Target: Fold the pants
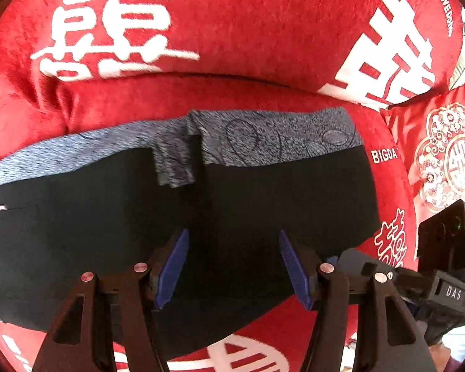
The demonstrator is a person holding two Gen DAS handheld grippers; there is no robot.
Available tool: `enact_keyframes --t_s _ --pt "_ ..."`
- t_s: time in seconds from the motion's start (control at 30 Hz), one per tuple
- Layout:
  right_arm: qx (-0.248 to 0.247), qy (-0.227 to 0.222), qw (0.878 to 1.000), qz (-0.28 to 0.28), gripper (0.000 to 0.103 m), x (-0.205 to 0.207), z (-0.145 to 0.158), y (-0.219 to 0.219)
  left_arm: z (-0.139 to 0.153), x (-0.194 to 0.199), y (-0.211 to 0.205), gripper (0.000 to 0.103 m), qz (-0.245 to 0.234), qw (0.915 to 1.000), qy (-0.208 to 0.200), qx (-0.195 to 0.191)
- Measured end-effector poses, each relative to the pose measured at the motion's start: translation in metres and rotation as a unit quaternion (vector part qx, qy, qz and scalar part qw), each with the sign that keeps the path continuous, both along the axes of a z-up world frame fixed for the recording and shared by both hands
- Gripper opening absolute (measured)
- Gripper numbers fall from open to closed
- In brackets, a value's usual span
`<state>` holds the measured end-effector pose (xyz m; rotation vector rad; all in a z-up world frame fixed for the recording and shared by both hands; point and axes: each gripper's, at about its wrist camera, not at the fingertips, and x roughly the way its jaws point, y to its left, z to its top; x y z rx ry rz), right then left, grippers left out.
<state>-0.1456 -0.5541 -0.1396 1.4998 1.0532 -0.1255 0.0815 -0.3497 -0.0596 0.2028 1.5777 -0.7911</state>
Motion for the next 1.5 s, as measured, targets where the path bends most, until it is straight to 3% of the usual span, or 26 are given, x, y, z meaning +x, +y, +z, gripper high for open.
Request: enact_keyframes --t_s 0.07,0.13,0.17,0.2,0.23,0.4,0.5,0.57,0.63,0.7,0.77,0.87,0.97,1.1,1.17,1.27,1.37,1.43,1.5 --pt "0.010 -0.005 1.000 -0.022 0.048 -0.001 -0.007 -0.005 -0.005 -0.002 -0.002 0.061 -0.002 1.0000 0.000 0.004" --pt "0.028 -0.008 0.998 -0.048 0.047 -0.002 -0.017 -0.008 -0.010 -0.005 -0.005 0.043 -0.008 1.0000 -0.002 0.004" --pt "0.039 -0.014 0.997 -0.059 0.033 -0.001 -0.021 -0.009 -0.011 -0.006 -0.006 0.042 -0.011 0.9999 -0.004 0.008" --pt "0.040 -0.012 0.997 -0.060 0.007 0.001 -0.023 -0.010 -0.010 -0.007 -0.006 0.039 -0.010 0.9999 -0.008 0.006" --pt "0.036 -0.006 0.998 -0.053 0.005 0.003 -0.024 -0.011 -0.007 -0.007 -0.005 0.036 -0.010 0.9998 -0.013 0.007" --pt "-0.022 -0.036 0.999 0.027 0.005 0.019 0.019 -0.008 0.024 -0.013 0.010 0.034 -0.010 0.9992 -0.038 -0.011" --pt "-0.043 -0.031 0.997 0.065 0.005 0.028 0.030 0.004 0.028 -0.024 0.022 0.034 -0.021 0.9973 -0.070 0.008" --pt "-0.047 -0.013 0.995 0.082 0.005 0.033 0.019 0.014 0.011 -0.026 0.026 0.034 -0.016 0.9959 -0.079 0.041" --pt "-0.055 0.013 0.993 0.101 0.005 0.040 -0.002 0.024 -0.006 -0.022 0.033 0.035 0.008 0.9967 -0.067 0.044" --pt "-0.063 0.032 0.990 0.119 0.005 0.043 -0.019 0.032 -0.011 -0.020 0.038 0.054 0.026 0.9959 -0.070 0.051" --pt "-0.057 0.026 0.991 0.118 0.006 0.040 -0.015 0.030 -0.007 -0.020 0.043 0.054 0.032 0.9959 -0.071 0.046" --pt "-0.065 0.025 0.982 0.174 0.014 0.041 0.000 0.033 0.007 -0.020 0.047 0.054 0.026 0.9950 -0.081 0.052" --pt "-0.131 0.007 0.962 0.238 0.028 0.042 0.037 0.030 0.028 -0.015 0.047 0.054 0.028 0.9926 -0.106 0.053" --pt "-0.209 -0.014 0.953 0.219 0.032 0.051 0.069 -0.007 0.039 -0.004 0.023 0.054 0.023 0.9911 -0.123 0.044" --pt "-0.243 0.005 0.950 0.198 0.032 0.061 0.068 -0.032 0.035 0.001 0.005 0.054 0.019 0.9905 -0.129 0.045" --pt "-0.253 0.022 0.951 0.178 0.031 0.080 0.051 -0.062 0.019 0.004 -0.020 0.054 0.016 0.9900 -0.130 0.052" --pt "-0.253 0.041 0.942 0.217 0.031 0.097 0.024 -0.064 -0.002 0.001 -0.028 0.054 0.014 0.9873 -0.136 0.081" --pt "-0.236 0.063 0.937 0.248 0.031 0.098 0.002 -0.051 -0.015 -0.004 -0.021 0.054 0.023 0.9888 -0.116 0.090" --pt "-0.248 0.049 0.933 0.257 0.031 0.092 0.003 -0.038 -0.013 -0.010 -0.013 0.054 0.028 0.9884 -0.123 0.085"
